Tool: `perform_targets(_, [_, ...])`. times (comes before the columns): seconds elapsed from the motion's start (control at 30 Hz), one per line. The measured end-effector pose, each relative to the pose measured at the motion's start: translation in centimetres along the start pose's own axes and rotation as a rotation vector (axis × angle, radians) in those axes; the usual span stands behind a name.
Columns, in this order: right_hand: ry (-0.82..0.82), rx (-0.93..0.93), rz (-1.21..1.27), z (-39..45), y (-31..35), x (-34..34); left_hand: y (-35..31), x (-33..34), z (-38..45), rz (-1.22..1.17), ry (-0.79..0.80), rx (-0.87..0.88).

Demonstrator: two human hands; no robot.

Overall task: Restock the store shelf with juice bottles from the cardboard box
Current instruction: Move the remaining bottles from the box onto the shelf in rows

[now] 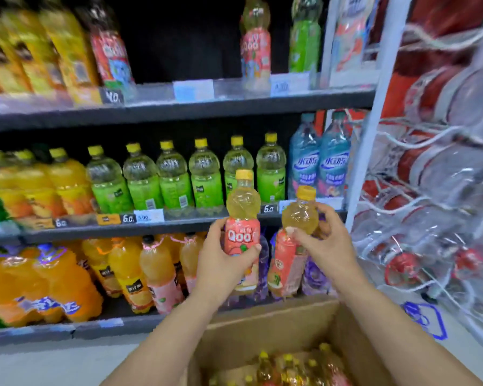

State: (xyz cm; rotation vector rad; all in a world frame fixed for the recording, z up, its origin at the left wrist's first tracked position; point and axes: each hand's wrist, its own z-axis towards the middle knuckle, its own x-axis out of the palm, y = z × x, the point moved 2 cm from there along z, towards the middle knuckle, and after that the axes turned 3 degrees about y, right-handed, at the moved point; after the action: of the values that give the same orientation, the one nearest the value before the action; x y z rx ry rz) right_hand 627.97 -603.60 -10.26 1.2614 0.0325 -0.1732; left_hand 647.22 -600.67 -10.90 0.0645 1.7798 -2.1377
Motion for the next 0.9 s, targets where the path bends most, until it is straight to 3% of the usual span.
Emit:
perform_targets(0.37, [-0.071, -0.332, 0.098, 7.1, 18.6, 0.4, -13.2, -7.6, 6.8, -0.054, -0.103, 0.261])
perform_targets(0.6, [-0.101, -0.351, 0.044, 10.3, 21.5, 0.8, -17.7, -9.3, 10.1, -0.090, -0.120, 0.316])
perform_targets(0.9, [-0.192, -0.429, 0.155, 18.9, 26.3, 1.4, -19.8, -10.1, 14.4, -0.107, -0.169, 0.329])
